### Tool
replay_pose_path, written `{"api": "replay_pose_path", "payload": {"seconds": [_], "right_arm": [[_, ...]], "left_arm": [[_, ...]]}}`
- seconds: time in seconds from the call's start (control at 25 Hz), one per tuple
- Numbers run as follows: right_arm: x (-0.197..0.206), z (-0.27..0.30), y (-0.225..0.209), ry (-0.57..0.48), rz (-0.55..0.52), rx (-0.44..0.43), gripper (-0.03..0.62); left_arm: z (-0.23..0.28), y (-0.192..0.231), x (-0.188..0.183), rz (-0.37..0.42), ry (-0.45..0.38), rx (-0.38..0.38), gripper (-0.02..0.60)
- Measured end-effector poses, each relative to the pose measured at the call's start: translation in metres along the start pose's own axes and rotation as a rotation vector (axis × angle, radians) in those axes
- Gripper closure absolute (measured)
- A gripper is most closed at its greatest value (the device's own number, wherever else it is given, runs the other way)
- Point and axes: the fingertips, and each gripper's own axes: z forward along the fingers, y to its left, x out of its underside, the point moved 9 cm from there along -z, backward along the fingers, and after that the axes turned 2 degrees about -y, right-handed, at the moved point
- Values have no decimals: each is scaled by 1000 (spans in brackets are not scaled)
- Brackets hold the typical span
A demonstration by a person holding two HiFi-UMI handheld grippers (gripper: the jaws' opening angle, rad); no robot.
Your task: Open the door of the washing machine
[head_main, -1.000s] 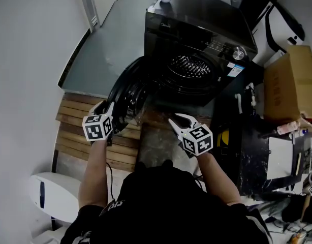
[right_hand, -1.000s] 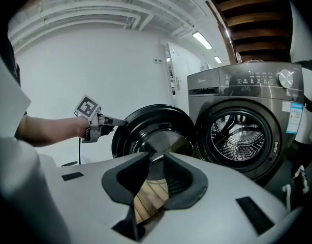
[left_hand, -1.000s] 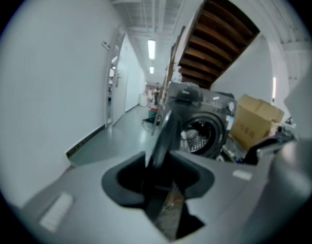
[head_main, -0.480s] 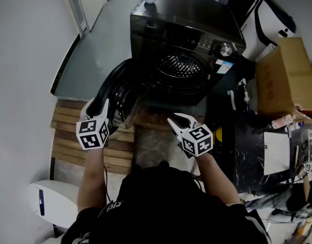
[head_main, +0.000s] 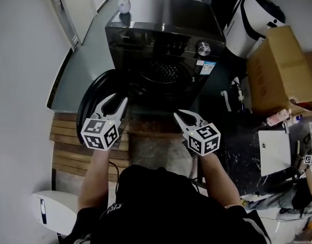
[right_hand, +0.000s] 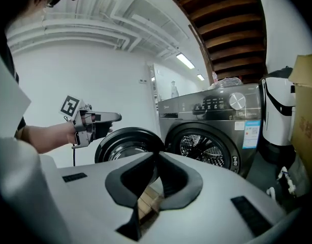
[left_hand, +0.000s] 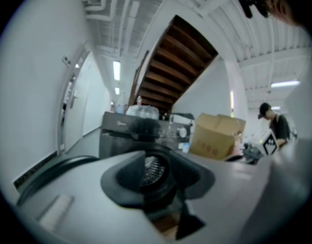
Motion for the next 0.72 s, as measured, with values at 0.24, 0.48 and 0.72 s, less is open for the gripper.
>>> {"api": "replay_pose_path", "payload": {"seconds": [0.24,0.48,0.72], "right_arm": [[-25,-27,-27,-115,7,79,603],[-51,-47,-22,-249,-15,153,603],[-62,-52,-10,-306,-64,175,603]], "left_arm": [[29,-25,-13,-1,33,78,531],[33,-41,-35,28,-36,91,572],[35,-48,-52,64,-76,108,574]]}}
